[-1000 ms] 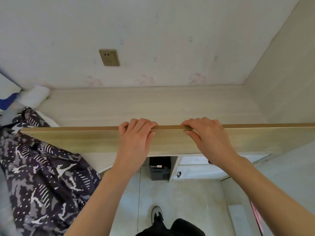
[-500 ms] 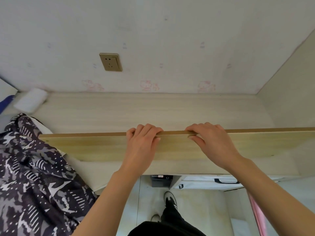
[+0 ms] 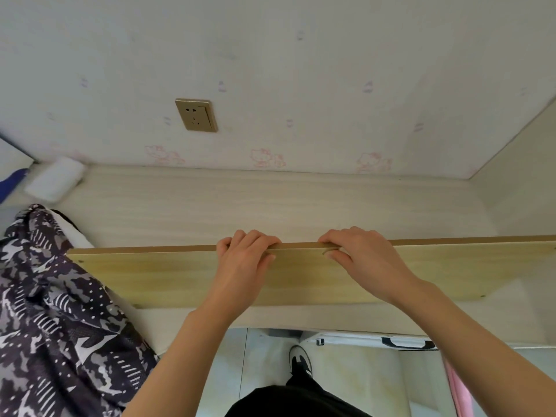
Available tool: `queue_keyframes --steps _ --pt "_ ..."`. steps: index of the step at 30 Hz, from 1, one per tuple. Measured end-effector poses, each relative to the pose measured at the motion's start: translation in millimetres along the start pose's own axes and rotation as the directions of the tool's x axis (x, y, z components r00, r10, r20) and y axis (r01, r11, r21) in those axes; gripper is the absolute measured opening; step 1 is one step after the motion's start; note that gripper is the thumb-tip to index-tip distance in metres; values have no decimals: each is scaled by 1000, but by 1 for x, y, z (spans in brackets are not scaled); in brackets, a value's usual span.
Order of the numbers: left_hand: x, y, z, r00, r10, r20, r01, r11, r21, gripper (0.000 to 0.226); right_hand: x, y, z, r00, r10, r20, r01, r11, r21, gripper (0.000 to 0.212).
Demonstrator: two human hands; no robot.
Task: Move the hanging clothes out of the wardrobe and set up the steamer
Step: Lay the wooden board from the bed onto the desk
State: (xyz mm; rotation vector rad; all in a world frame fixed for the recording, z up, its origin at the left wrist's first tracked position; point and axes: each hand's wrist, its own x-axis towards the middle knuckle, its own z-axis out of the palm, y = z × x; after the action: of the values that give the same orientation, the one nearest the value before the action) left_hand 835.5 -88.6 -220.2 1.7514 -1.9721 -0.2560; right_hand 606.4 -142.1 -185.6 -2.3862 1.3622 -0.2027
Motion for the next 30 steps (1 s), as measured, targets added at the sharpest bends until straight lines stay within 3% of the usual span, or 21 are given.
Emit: queue_keyframes --steps 10,13,17,23,27,30 --pt "9 -20 -2 999 23 -48 -23 1000 0 23 23 -4 2 1000 -21 22 21 1000 11 23" --pt "12 -24 2 988 57 -146 -42 994 102 25 33 -4 -2 999 -13 51 11 999 42 24" --pt "12 -28 16 974 17 -226 36 974 225 37 53 3 -5 996 -8 91 1 998 66 25" --pt "5 -35 46 986 -105 -131 135 958 254 70 86 20 1 986 7 168 -23 996 91 21" --pt "3 -45 69 976 -215 -34 216 942 255 66 117 33 7 969 29 244 -53 994 93 26" --pt "4 -55 84 951 -302 58 273 916 293 65 139 41 16 952 65 300 -82 996 43 41"
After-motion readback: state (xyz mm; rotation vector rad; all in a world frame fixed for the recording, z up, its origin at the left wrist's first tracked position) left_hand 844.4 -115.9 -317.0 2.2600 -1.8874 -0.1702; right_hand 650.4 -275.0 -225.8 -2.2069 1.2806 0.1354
